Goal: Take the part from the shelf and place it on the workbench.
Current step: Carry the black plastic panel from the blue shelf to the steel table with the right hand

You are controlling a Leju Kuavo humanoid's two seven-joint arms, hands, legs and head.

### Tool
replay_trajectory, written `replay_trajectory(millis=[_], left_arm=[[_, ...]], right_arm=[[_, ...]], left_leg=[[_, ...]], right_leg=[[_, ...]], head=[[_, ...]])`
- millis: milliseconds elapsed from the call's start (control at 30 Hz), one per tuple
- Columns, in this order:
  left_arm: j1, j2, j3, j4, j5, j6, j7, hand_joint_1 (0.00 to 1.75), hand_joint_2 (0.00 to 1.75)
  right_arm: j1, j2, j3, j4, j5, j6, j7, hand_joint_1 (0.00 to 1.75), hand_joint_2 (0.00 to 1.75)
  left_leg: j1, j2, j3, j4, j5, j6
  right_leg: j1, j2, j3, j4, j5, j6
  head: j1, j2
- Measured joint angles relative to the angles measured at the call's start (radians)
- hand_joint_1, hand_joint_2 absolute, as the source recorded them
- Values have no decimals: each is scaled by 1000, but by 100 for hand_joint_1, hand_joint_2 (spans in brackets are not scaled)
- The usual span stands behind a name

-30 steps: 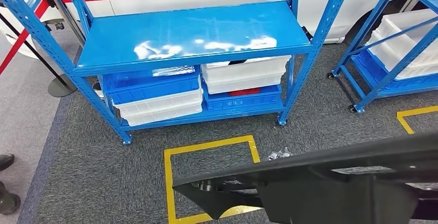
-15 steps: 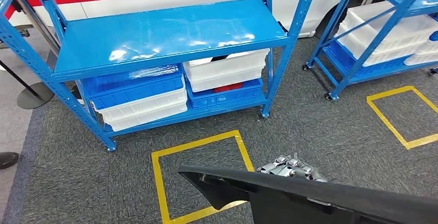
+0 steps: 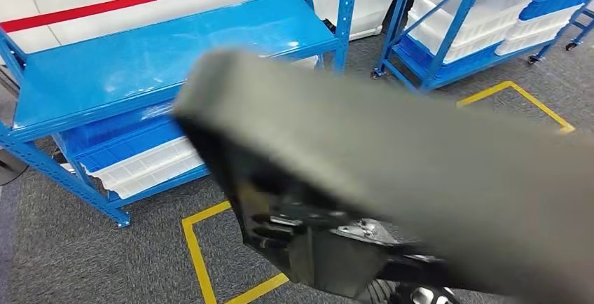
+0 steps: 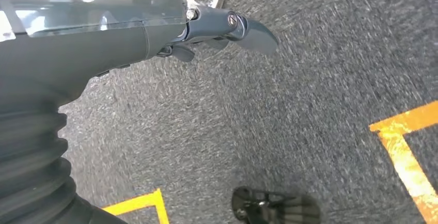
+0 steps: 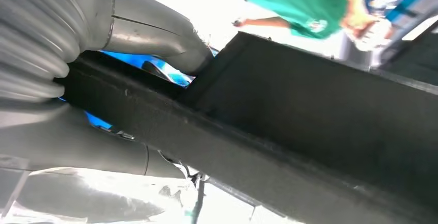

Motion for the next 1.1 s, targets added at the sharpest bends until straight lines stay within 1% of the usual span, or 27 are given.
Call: replay_trajectory(millis=[33,67,100,167,233,267,300,333,367,400,433,500,533,567,600,633,667,733,767,800,867,900,933,1000,1033,1067,1100], left_arm=[[2,-1,0,0,0,0,-2,0,175],[3,-3,1,0,0,-1,-2,0,175],[4,-5,1,0,-1,-1,-2,0,175],[4,-8,2,0,-3,3,3,0,175],[4,-11,6,0,-4,6,10,0,175],[3,-13,7,0,-5,7,12,0,175],[3,-16,8,0,-7,7,14,0,175],[3,-19,9,0,-9,6,15,0,175],[2,-22,10,0,-11,6,15,0,175],[2,-24,10,0,-13,4,16,0,175],[3,-27,11,0,-16,2,16,0,175],[6,-29,13,0,-24,-3,18,0,175],[8,-30,14,0,-27,-5,19,0,175],[9,-31,14,0,-30,-6,21,0,175],[9,-31,15,0,-33,-7,23,0,175],[9,-33,15,0,-34,-7,25,0,175],[8,-34,15,0,-36,-8,27,0,175],[7,-37,16,0,-38,-7,33,0,175],[7,-38,18,0,-38,-6,37,0,175],[6,-40,20,0,-38,-4,40,0,175],[4,-42,24,0,-37,-1,43,0,175],[4,-44,25,0,-37,0,43,0,175],[5,-46,26,0,-36,1,43,0,175],[9,-50,28,0,-35,0,43,0,175],[12,-50,30,0,-34,-1,41,0,175],[15,-51,31,0,-33,-2,40,0,175],[17,-51,33,0,-33,-2,39,0,175]], right_arm=[[-27,-6,7,37,-3,1,6,169,175],[-50,-9,14,70,-4,2,12,169,175],[-71,-11,20,99,-3,1,20,169,175],[-117,-12,34,156,-2,-2,38,169,175],[-162,-10,47,210,-1,-10,51,169,175],[-181,-9,51,234,-1,-15,54,169,175],[-198,-8,54,257,-3,-20,55,169,175],[-211,-7,55,276,-5,-25,56,169,175],[-221,-6,55,292,-8,-30,55,169,175],[-230,-5,54,305,-13,-36,54,169,175],[-238,-5,53,316,-19,-41,52,169,175],[-247,-5,49,330,-33,-49,46,169,175],[-248,-5,46,334,-41,-52,42,169,175],[-247,-6,41,338,-47,-55,37,169,175],[-246,-6,36,341,-54,-57,34,169,175],[-245,-7,30,343,-61,-59,30,169,175],[-245,-7,23,344,-70,-60,25,169,175],[-247,-7,10,343,-91,-59,15,169,175],[-249,-7,3,343,-105,-55,10,169,175],[-249,-7,-4,343,-118,-51,6,169,175],[-248,-7,-19,340,-146,-37,-1,169,175],[-249,-7,-26,337,-158,-30,-4,169,175],[-250,-7,-31,332,-168,-24,-6,169,175],[-249,-6,-41,321,-183,-14,-10,169,175],[-244,-5,-46,315,-188,-9,-11,169,175],[-238,-5,-50,307,-192,-6,-11,169,175],[-231,-6,-54,297,-195,-2,-12,169,175]], left_leg=[[0,-4,-28,57,-20,-1],[0,-5,-41,81,-20,0],[0,-6,-36,66,-1,1],[1,-23,21,-58,72,5],[2,-58,72,-173,116,10],[1,-70,80,-195,121,14],[-1,-70,79,-198,121,18],[-1,-60,78,-199,125,25],[0,-50,77,-202,130,31],[1,-40,77,-205,133,38],[3,-28,76,-208,136,44],[1,-5,73,-208,137,50],[0,7,72,-208,137,50],[-1,19,72,-208,137,50],[-1,30,72,-208,136,50],[-2,41,73,-208,134,49],[-3,52,75,-208,132,47],[-7,71,79,-207,127,39],[-10,79,81,-207,124,34],[-12,89,83,-207,122,29],[-12,103,88,-207,116,19],[-11,92,87,-196,105,14],[-9,71,77,-168,85,9],[-4,17,23,-48,20,2],[-3,3,-12,23,-9,0],[-3,-3,-38,74,-22,-2],[-3,-5,-48,86,-13,-3]], right_leg=[[1,13,-4,2,2,-1],[2,25,-8,4,4,0],[3,36,-11,7,5,1],[2,59,-15,15,5,5],[4,78,-23,24,6,14],[4,85,-28,26,8,21],[4,93,-33,27,11,28],[3,100,-36,26,15,35],[2,96,-39,29,14,40],[3,79,-48,44,3,45],[3,55,-65,79,-19,49],[2,6,-125,205,-85,57],[0,-2,-156,269,-109,60],[-2,-7,-176,308,-118,62],[-3,-10,-175,307,-106,62],[-4,-15,-153,266,-79,61],[-2,-28,-115,195,-45,56],[8,-66,-47,66,-5,42],[13,-77,-32,35,0,35],[18,-76,-30,27,-3,29],[15,-51,-30,22,1,19],[11,-40,-28,18,4,12],[8,-30,-26,13,7,6],[5,-10,-25,10,9,-1],[6,2,-25,11,9,-3],[6,15,-25,11,9,-3],[7,29,-24,12,9,-3]], head=[[0,0],[0,0],[0,0],[0,0],[0,0],[0,0],[0,0],[0,0],[0,0],[0,0],[0,0],[0,0],[0,0],[0,0],[0,0],[0,0],[0,0],[0,0],[0,0],[0,0],[0,0],[0,0],[0,0],[0,0],[0,0],[0,0],[0,0]])
